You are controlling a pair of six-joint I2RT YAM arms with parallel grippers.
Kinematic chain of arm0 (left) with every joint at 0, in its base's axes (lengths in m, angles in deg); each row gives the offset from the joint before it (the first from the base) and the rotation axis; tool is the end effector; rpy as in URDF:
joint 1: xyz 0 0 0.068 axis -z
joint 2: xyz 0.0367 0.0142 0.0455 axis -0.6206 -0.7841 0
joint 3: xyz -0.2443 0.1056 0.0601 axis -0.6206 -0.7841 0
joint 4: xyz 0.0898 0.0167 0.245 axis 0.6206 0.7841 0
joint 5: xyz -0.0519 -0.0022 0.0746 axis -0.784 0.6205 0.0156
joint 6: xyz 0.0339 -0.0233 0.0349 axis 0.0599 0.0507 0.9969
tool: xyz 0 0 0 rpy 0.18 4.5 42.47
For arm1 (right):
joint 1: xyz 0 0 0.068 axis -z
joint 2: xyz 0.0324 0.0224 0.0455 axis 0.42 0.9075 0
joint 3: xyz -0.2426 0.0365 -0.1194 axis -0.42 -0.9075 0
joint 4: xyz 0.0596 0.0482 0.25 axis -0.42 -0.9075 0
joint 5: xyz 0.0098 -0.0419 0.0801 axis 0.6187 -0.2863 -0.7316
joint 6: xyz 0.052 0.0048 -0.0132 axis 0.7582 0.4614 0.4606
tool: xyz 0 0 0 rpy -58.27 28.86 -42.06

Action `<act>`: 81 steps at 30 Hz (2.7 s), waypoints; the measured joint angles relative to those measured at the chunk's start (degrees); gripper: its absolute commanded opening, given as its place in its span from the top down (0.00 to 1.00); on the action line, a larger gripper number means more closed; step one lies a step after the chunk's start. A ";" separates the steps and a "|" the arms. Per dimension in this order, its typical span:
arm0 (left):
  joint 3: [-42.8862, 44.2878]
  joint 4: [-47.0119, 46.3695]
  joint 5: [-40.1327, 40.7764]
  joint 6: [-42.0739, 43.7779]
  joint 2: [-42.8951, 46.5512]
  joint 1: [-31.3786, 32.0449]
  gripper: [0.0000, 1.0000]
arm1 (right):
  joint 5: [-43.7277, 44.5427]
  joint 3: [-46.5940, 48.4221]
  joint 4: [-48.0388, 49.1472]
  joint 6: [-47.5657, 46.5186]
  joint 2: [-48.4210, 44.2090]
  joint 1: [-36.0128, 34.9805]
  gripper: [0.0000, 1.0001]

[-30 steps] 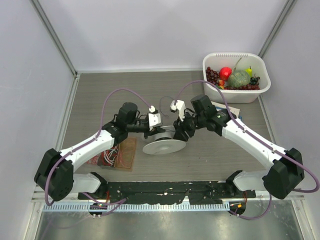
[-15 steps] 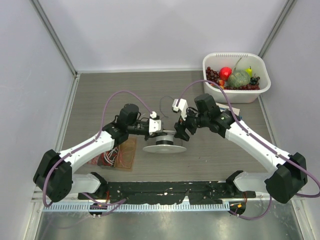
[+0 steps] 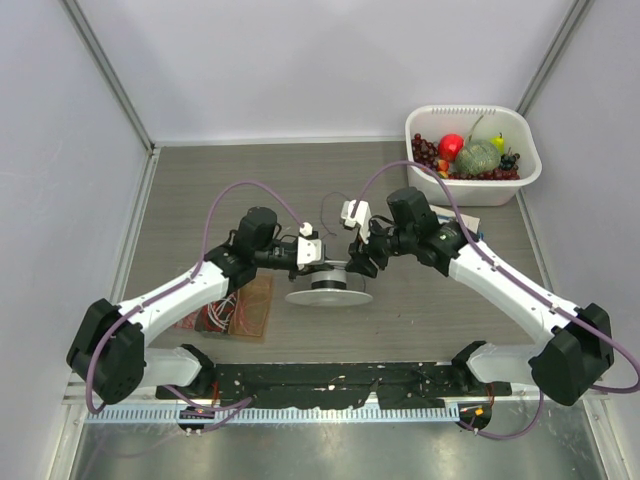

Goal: Wrap the cables

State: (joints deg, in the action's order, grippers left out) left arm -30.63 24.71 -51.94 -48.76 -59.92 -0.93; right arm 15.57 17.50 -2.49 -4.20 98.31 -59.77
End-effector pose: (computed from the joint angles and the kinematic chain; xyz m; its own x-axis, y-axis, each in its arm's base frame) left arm 0.2028 -0.1883 0.2605 0.1998 0.2981 -0.9334 0.9793 -0.0287 0.2004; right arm 0.2086 0.1686 0.3029 -0.1058 -0.5403 -0.8348 -0.9680 0.2482 -0.0379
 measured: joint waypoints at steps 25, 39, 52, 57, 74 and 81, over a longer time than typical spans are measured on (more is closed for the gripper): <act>0.24 0.11 -0.52 0.28 -0.37 -0.02 1.00 | -2.43 -0.02 -0.85 -0.44 0.24 -0.57 0.40; 0.96 0.50 -0.74 -0.04 -1.11 -0.11 1.00 | -0.09 0.31 -0.55 -0.72 -2.03 -0.52 0.47; 1.31 0.48 -0.94 -0.74 -1.62 -0.44 1.00 | 0.04 0.09 0.28 -1.88 -0.35 -0.52 0.52; 1.49 0.46 -0.87 -1.53 -1.88 -0.72 1.00 | 0.22 -1.14 1.49 -2.03 0.55 -0.55 0.59; 1.73 -0.55 -0.44 -3.41 -2.67 -1.14 1.00 | -0.85 -3.85 6.29 -1.53 2.60 -0.59 0.70; 1.70 -0.74 -0.68 -6.49 -3.58 -1.86 0.95 | -2.08 -5.18 7.78 -4.94 3.34 -1.25 0.99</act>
State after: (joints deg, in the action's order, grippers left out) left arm -28.93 23.97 -52.62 -55.25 -63.51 -2.79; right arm 13.50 12.32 5.29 -9.14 101.65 -61.02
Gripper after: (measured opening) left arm 0.052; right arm 0.060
